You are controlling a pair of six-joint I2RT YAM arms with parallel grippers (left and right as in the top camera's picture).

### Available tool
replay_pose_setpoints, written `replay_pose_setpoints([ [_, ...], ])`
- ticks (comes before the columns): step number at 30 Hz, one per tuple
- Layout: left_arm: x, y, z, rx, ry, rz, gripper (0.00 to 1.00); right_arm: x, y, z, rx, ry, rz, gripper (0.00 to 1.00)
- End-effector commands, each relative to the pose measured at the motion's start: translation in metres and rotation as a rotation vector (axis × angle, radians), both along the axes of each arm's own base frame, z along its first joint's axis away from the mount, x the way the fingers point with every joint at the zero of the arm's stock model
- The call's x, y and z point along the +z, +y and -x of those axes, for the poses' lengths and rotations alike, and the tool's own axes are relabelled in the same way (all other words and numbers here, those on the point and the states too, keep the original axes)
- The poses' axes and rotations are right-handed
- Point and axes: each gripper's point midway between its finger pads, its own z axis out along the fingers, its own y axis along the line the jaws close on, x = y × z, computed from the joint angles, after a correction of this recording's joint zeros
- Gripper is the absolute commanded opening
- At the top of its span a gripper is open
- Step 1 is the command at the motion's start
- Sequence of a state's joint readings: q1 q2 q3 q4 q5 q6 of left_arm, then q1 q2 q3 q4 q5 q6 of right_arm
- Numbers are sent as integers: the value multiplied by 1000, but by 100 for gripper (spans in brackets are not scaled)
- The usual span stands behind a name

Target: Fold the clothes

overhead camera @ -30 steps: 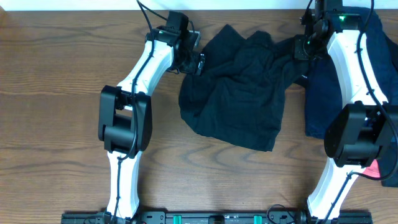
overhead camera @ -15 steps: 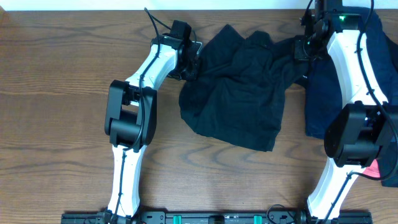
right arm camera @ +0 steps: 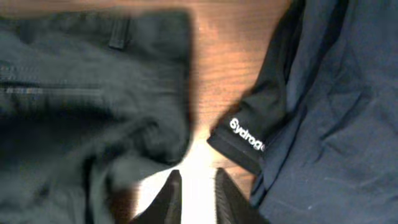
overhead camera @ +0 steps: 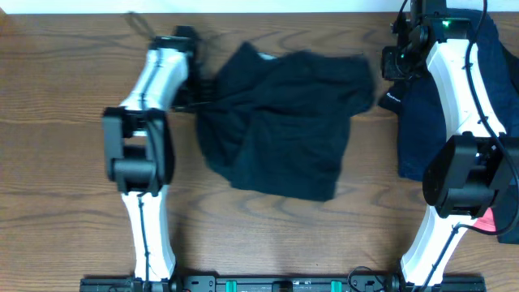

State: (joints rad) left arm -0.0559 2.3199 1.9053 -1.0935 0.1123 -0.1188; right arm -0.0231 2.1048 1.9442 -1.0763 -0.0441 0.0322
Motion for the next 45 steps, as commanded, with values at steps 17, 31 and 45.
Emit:
replay_pose_setpoints([
  [17,34,21,16,90,21,-44,6,28,152,-2,404,-108,-376,67],
  [31,34,18,14,90,15,-25,6,-12,229,12,320,-83,-76,68],
  [45,34,18,11,90,1,-24,6,-77,168,75,222,254,29,63],
])
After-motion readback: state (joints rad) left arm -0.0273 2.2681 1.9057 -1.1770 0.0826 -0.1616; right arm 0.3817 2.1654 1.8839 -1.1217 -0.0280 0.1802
